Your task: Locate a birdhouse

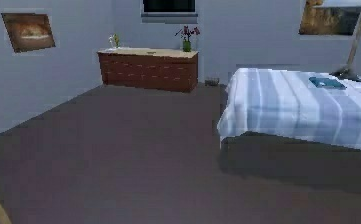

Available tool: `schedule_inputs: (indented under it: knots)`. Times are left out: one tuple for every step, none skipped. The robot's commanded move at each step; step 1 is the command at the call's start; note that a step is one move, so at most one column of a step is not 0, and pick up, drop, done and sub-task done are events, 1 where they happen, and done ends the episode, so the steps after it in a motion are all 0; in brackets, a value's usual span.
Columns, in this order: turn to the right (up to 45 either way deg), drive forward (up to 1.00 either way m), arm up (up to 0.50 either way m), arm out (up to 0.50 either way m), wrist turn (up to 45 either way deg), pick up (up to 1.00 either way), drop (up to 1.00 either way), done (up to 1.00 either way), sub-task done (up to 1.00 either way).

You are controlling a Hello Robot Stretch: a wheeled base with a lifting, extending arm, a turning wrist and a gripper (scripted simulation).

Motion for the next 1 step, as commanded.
schedule_inputs:
  knots:
    - [0.0, 1.0, 0.0, 0.0, 0.0, 0.0, 0.0, 0.0, 0.0]
